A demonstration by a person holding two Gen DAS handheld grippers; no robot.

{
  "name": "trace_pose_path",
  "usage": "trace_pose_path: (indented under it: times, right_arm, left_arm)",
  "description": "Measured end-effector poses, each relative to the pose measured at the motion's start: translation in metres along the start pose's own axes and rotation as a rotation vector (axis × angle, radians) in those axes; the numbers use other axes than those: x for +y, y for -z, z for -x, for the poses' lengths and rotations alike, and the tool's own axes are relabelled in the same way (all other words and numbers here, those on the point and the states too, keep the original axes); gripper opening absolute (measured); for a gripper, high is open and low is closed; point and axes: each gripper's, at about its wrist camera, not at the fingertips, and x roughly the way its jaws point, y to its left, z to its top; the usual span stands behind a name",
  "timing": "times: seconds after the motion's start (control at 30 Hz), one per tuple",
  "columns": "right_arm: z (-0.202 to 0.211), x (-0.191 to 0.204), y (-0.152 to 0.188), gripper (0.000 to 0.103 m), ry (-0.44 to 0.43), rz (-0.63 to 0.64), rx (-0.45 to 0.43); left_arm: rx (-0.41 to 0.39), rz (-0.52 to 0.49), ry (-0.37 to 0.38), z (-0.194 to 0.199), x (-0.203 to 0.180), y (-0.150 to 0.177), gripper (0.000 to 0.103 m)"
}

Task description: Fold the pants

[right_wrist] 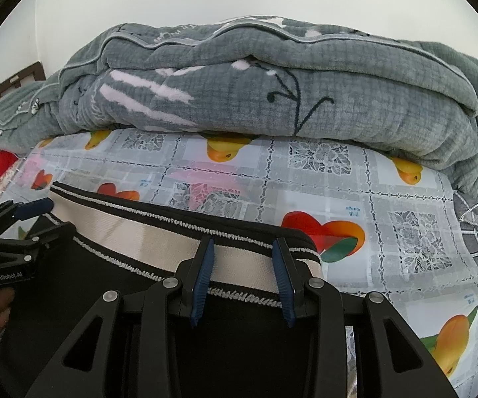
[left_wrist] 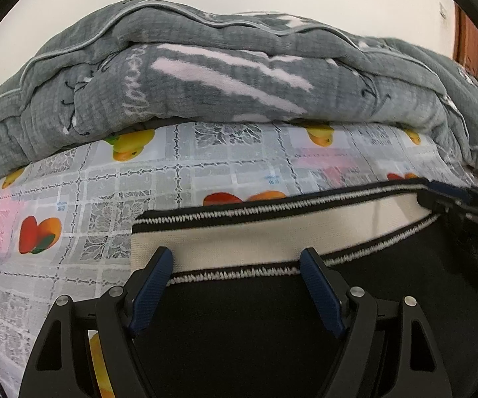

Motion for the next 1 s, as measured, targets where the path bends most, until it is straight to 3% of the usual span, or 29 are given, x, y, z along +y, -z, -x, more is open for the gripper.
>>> trace_pose_path:
  times: [0.13,0.3,0.53,0.73,0.87,0.93,1.0]
  right_arm:
    - [0.031,-0.007,0.009,0.041,-0.023,-0.017,0.022]
    - [0.077,-0.006,0.057,0.041,-0.017,-0.017,0.020]
    - [0.130,0.003,0.136,0.042,0.031,0.004,0.010]
    - [0.149,0.007,0.171,0.042,0.051,0.020,0.038]
    - [0.158,0.003,0.180,0.042,0.015,-0.029,0.061]
    - [0.163,0.003,0.185,0.042,0.004,-0.042,0.059]
    - [0.168,0.004,0.189,0.042,0.008,-0.043,0.053]
  left_arm:
    - [0.049,-0.046,0.029,0.028,-0.007,0.019,0.077]
    - [0.029,-0.088,0.062,0.080,-0.019,0.067,0.077]
    - [-0.008,0.022,0.054,0.133,-0.017,0.133,0.077]
    - [0.049,0.046,0.058,0.160,-0.004,0.170,0.077]
    - [0.073,-0.042,-0.037,0.167,-0.013,0.188,0.074]
    - [0.093,-0.089,-0.076,0.164,-0.019,0.194,0.062]
    - [0.087,-0.120,-0.100,0.163,-0.021,0.196,0.060]
